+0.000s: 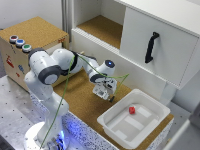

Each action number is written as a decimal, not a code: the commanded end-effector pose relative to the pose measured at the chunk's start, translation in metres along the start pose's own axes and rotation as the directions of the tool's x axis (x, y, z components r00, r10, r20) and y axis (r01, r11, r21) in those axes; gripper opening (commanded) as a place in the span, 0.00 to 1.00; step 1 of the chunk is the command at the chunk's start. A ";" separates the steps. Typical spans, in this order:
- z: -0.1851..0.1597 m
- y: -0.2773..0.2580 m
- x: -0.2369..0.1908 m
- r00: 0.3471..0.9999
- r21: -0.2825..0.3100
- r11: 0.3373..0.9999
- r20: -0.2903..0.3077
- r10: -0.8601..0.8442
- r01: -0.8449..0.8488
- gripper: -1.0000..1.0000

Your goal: Push the yellow block towards the left

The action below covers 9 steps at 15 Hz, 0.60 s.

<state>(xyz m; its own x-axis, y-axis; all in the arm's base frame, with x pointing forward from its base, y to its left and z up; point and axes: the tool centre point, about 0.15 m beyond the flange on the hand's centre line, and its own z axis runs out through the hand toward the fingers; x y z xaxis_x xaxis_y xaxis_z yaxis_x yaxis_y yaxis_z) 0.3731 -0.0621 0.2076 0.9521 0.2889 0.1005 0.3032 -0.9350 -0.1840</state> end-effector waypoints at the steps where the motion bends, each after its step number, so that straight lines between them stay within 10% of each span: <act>1: -0.023 -0.027 -0.010 0.995 -0.029 0.997 -0.077 -0.068 0.066 0.00; 2: -0.035 -0.030 -0.008 0.994 -0.045 0.996 -0.079 -0.076 0.073 1.00; 9: -0.105 -0.049 -0.009 0.991 -0.045 0.998 -0.120 -0.054 0.049 1.00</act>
